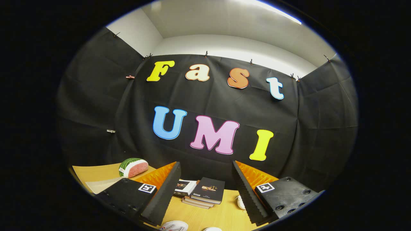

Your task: Open the storage box then place both shoes into the box .Put the left shoe in first, then the right shoe, with the right side of both shoes facing outward in a uniform manner.

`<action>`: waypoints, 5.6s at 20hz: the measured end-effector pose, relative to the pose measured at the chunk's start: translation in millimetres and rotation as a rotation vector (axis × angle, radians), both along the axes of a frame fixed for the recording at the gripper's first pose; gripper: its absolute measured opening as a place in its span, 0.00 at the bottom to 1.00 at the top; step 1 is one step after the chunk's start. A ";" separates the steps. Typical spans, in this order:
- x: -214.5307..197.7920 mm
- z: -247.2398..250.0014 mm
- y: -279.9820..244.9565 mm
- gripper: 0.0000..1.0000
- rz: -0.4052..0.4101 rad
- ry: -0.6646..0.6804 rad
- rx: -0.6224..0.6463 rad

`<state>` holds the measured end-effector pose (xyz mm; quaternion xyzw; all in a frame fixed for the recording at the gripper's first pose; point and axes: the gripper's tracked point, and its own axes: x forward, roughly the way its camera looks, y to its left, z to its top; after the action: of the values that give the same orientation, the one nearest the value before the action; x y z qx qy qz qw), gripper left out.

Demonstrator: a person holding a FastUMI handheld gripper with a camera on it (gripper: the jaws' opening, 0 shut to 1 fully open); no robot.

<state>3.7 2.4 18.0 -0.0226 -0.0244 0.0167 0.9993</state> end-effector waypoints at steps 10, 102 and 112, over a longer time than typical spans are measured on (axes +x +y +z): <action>-0.2 -40.4 70.8 0.97 0.264 0.215 0.167; -110.1 -417.9 53.3 0.80 -0.077 0.967 0.145; -103.5 -407.0 69.3 0.06 -0.098 1.029 0.324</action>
<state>-99.8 71.7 -389.0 0.1419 0.4669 -0.0250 0.8725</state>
